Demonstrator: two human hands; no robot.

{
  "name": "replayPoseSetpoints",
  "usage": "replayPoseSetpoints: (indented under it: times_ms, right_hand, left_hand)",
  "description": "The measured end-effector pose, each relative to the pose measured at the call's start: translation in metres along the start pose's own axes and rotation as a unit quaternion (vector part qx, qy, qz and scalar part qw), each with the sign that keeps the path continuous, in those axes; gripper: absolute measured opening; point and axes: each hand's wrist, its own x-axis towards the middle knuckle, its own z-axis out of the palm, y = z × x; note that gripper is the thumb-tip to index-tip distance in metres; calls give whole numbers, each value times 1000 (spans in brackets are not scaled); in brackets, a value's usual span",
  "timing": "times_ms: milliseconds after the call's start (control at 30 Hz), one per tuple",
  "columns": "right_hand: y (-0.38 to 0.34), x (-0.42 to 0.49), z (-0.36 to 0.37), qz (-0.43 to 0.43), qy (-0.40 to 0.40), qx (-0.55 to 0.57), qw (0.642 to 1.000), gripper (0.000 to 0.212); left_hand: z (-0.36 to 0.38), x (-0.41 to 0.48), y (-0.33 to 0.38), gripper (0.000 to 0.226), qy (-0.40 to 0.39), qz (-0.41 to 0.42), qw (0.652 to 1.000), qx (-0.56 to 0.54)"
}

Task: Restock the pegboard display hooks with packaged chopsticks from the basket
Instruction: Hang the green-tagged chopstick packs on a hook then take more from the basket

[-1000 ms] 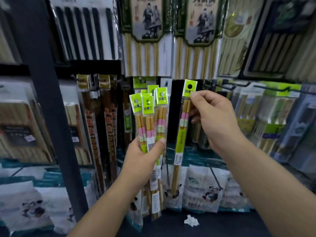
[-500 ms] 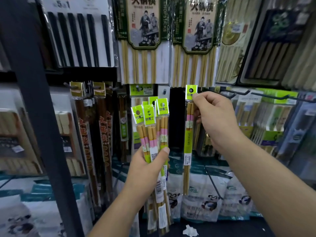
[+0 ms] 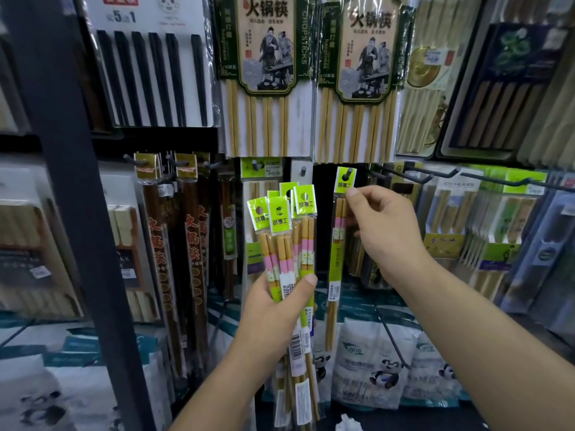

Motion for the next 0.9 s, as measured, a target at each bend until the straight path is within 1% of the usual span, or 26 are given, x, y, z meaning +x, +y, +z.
replayPoseSetpoints:
  times_ms: [100, 167, 200, 267, 367, 433, 500, 600, 667, 700, 800, 900]
  right_hand:
    - [4, -8, 1, 6, 36, -1, 999, 12]
    - [4, -17, 3, -11, 66, -19, 998, 11]
    - [2, -22, 4, -21, 66, -19, 997, 13]
    - [-3, -33, 8, -32, 27, 13, 999, 15]
    - [-14, -42, 14, -33, -59, 41, 997, 13]
    - [-17, -43, 16, -36, -76, 32, 996, 16]
    - [-20, -42, 16, -33, -72, 38, 996, 19]
    - [-25, -35, 11, -11, -44, 81, 996, 24]
    - [-29, -28, 7, -1, -16, 98, 995, 27]
    - [-30, -24, 5, 2, -5, 102, 995, 28]
    - [-29, -17, 3, 13, 9, 99, 995, 28]
    - [-26, -14, 3, 23, 18, 96, 995, 28]
  left_hand:
    - [-2, -1, -1, 30, 1, 2, 1000, 6]
    - [-3, -1, -2, 26, 1, -1, 1000, 9]
    - [-4, -1, -2, 23, -2, 0, 1000, 11]
    - [-4, -1, -2, 14, -7, 10, 1000, 14]
    - [-5, -3, -2, 14, -19, 21, 999, 16]
    - [-4, -4, -1, 15, -27, 24, 999, 13]
    - [-6, -4, -1, 17, -29, 25, 999, 6]
    - [-9, -3, 0, 16, -10, 13, 1000, -8]
    - [-12, -2, -1, 27, 1, 10, 1000, -4]
    - [-13, -1, -2, 29, 4, 10, 1000, -6]
    - [-14, -1, -3, 15, 6, 5, 1000, -25]
    - [-13, -1, -5, 9, -3, -2, 1000, -24]
